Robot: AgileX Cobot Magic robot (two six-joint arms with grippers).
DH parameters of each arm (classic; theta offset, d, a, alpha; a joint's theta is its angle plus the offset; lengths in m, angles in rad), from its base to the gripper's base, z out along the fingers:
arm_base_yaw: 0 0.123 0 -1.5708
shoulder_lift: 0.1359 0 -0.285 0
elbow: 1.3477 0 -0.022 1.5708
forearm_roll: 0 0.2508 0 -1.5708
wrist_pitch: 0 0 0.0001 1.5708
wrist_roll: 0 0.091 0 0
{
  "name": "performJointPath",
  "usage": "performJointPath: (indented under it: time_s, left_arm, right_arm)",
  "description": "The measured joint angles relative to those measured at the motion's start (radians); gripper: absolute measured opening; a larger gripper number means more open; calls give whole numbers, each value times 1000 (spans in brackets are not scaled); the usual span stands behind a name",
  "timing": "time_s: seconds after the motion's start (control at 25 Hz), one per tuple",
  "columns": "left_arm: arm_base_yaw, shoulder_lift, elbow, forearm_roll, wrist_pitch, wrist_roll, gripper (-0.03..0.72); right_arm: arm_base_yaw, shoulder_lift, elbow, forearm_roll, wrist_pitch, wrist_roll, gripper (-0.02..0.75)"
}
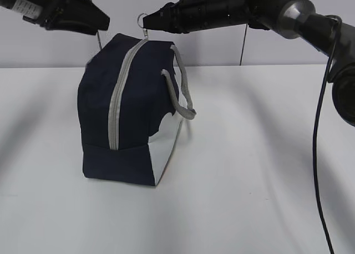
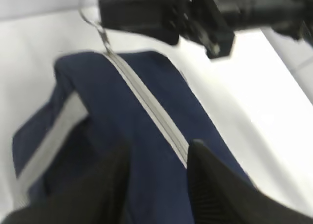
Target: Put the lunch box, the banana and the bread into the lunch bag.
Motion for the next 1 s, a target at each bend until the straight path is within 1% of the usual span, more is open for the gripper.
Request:
performJointPath:
  time_s: [0.16, 0.28, 0.64, 1.0]
  left_arm:
    - [0, 5, 0, -72, -190, -37, 295]
    - [0, 37, -2, -151, -256, -43, 295]
    - [0, 175, -2, -266, -285, -46, 314]
    - [-10, 209, -2, -309, -290, -39, 330]
  right_arm:
    - [0, 0, 0, 0, -5, 2, -16]
    - [0, 0, 0, 0, -11, 4, -16]
    - [0, 0, 0, 0, -14, 11, -16]
    - [0, 0, 0, 0, -16, 11, -16]
